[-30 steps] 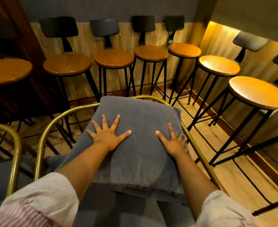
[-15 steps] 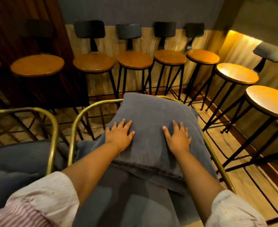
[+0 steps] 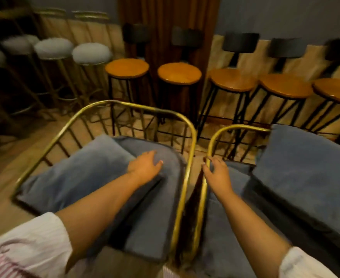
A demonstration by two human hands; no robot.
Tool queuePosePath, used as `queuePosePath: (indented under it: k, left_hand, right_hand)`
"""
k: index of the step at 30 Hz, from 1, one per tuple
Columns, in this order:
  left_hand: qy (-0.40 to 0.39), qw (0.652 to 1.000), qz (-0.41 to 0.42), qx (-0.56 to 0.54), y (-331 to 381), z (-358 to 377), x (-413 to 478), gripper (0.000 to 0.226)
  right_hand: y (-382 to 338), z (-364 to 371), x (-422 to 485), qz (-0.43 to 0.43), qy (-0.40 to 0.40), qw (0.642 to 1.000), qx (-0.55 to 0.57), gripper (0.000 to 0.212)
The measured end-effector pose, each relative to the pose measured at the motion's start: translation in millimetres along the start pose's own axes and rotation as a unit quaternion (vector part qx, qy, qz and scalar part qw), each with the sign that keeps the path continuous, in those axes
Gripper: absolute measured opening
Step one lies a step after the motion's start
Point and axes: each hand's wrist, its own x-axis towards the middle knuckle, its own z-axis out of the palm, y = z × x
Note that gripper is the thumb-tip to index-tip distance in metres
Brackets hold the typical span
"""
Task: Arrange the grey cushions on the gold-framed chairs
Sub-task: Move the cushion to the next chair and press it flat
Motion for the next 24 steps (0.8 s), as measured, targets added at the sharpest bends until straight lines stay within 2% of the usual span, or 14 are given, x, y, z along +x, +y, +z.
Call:
queuePosePath:
  k: [5,9,12,14,15,16,18,21,23,24]
  left_hand:
    - [0.036,0.989,-0.11,-0.094,-143.2,-49.7,-22.6,0.061]
    - [0.089,0.972,-0.182,-0.118,-225.8,-69.5,-40.2,0.06]
    - [0.097,0.954,-0.23,-0.165,-271.8,-67.4,-42.3,0.051]
    - [0.075,0.935,-0.272,-0.216,-297.9,-57.5,-37.0,0.034]
    - [0.08,0.919,-0.293,-0.251,-308.3,-50.0,-35.5,0.029]
    - [0.097,0.898,-0.316,-0.29,-316.9,-41.1,-34.9,0.035]
    - [0.119,0.847,-0.372,-0.36,-336.9,-18.4,-29.7,0.059]
    - [0.144,0.782,-0.412,-0.445,-361.9,19.5,-17.0,0.074]
    - [0.192,0.726,-0.431,-0.5,-379.6,47.6,0.7,0.087]
    - [0.218,0.71,-0.441,-0.503,-387.3,59.8,9.7,0.095]
  right_hand:
    - [-78.1,95.9,-4.0,-0.029,-0.074,0.996,0.037,0.045]
    - [-120.1,150.5,0.7,0.0,-0.123,0.99,0.063,0.047]
    - [-133.9,187.4,10.0,0.048,-0.156,0.983,0.085,0.049]
    - [-137.6,210.8,20.6,0.076,-0.174,0.979,0.075,0.05]
    - [-138.0,221.5,27.6,0.085,-0.185,0.977,0.067,0.051]
    - [-137.6,229.5,35.2,0.093,-0.195,0.975,0.061,0.052]
    - [-137.0,251.2,57.2,0.1,-0.213,0.97,0.052,0.054]
    - [-139.0,283.0,93.2,0.088,-0.235,0.967,0.034,0.059]
    - [-136.3,309.6,121.0,0.075,-0.249,0.965,0.022,0.065]
    - [-133.8,323.3,134.8,0.068,-0.255,0.964,0.02,0.067]
